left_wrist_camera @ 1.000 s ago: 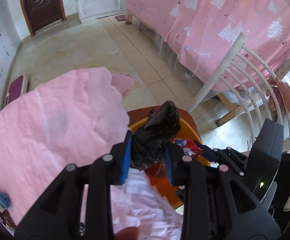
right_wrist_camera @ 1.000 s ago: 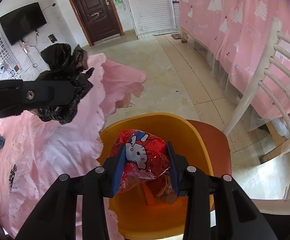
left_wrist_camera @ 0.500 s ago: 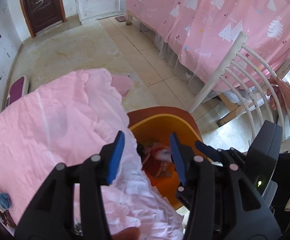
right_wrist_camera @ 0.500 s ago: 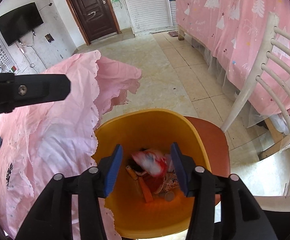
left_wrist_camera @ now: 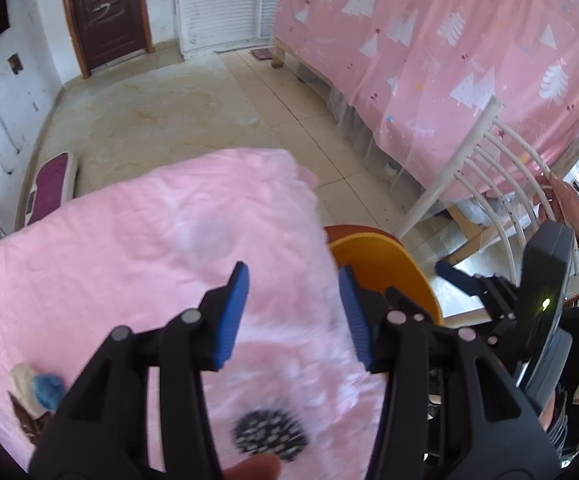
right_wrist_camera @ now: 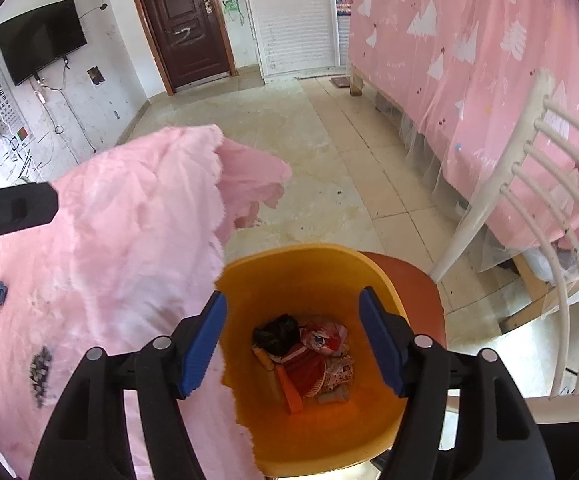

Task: Collect trash
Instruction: 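Move both grippers back toward the table, then grasp the brown snack packet with the left gripper while the right grasps the blue yarn ball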

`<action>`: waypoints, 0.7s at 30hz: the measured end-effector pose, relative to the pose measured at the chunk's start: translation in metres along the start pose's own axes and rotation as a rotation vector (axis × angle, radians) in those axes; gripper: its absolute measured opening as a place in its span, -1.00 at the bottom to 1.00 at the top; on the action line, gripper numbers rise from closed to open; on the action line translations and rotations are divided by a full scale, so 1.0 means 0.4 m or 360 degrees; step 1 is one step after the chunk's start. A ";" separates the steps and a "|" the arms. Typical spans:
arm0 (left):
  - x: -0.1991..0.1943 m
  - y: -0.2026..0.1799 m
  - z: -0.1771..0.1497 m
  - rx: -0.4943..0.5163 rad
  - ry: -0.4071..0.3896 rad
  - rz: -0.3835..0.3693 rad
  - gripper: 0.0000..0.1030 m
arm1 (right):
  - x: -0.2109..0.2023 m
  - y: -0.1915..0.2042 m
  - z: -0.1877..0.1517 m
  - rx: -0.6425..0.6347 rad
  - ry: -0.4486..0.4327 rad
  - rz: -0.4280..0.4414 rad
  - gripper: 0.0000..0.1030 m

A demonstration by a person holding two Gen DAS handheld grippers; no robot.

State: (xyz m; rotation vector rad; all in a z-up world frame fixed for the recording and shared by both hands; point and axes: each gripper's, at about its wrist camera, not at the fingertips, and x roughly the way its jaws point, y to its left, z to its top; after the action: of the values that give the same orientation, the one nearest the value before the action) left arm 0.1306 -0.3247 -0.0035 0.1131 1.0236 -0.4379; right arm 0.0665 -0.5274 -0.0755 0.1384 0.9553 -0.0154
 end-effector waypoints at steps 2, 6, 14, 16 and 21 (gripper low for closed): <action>-0.028 0.034 -0.011 -0.0012 -0.0023 0.0012 -0.13 | -0.018 0.030 0.009 -0.0027 -0.0022 -0.0020 0.21; -0.075 0.101 -0.028 -0.0051 -0.0063 0.0037 -0.08 | -0.054 0.096 0.025 -0.0089 -0.0067 -0.0027 0.25; -0.167 0.246 -0.066 -0.0139 -0.0136 0.0112 -0.04 | -0.098 0.242 0.043 -0.0228 -0.0109 0.0014 0.25; -0.190 0.290 -0.084 -0.0162 -0.0147 0.0148 -0.03 | -0.103 0.282 0.045 -0.0261 -0.0117 0.0037 0.25; -0.231 0.384 -0.124 -0.0212 -0.0155 0.0222 0.02 | -0.101 0.399 0.046 -0.0350 -0.0111 0.0116 0.25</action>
State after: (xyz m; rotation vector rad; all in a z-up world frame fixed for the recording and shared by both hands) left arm 0.1122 -0.1430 0.0316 0.0434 0.9395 -0.2452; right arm 0.0701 -0.3732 -0.0145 -0.0304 0.8758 0.1508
